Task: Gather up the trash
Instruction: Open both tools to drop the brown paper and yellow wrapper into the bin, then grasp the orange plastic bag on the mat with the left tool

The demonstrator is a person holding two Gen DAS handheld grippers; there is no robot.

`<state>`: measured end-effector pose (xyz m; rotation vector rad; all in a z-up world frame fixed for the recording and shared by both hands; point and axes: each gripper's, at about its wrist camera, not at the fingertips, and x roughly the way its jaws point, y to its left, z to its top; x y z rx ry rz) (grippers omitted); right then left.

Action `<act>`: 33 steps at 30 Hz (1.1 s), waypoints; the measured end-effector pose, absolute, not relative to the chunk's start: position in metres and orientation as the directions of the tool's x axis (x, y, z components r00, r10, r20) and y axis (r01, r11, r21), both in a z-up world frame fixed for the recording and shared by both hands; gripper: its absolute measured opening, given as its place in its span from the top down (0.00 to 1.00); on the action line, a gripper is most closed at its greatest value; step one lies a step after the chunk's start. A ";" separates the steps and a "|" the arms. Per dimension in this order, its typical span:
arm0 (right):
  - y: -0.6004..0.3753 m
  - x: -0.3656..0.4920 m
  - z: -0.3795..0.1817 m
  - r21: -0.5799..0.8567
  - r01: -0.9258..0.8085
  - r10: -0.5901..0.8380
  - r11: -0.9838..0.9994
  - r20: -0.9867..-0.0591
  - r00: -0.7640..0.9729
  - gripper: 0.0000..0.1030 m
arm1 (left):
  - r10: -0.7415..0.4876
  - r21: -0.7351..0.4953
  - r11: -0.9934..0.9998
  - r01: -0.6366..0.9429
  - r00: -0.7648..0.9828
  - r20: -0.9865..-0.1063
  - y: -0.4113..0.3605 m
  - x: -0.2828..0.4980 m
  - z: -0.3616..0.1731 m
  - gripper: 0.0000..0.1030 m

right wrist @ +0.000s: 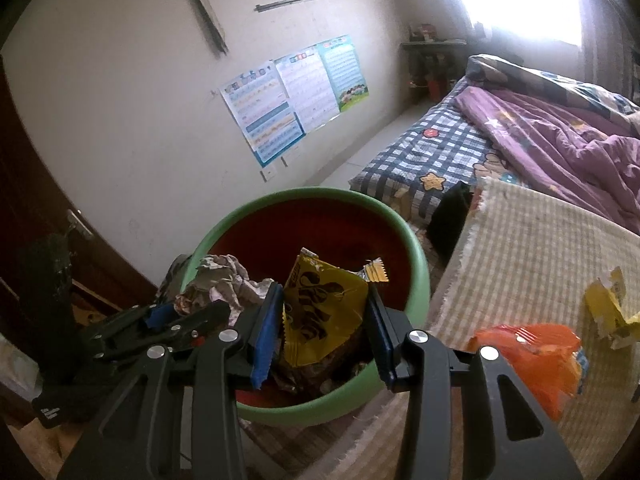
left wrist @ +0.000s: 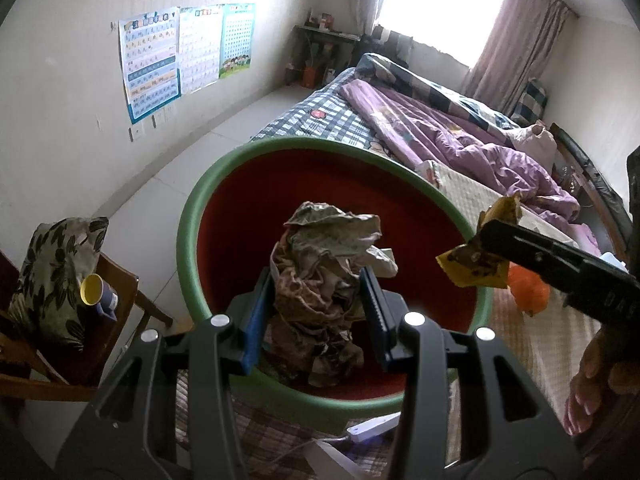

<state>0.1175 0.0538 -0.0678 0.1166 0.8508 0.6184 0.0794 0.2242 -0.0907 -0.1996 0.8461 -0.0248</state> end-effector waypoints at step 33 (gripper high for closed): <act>-0.133 0.057 -0.031 0.464 -0.372 0.590 0.804 -0.539 0.602 0.39 | -0.047 -0.196 0.973 -0.123 0.724 -0.688 0.131 0.009 -0.044 0.39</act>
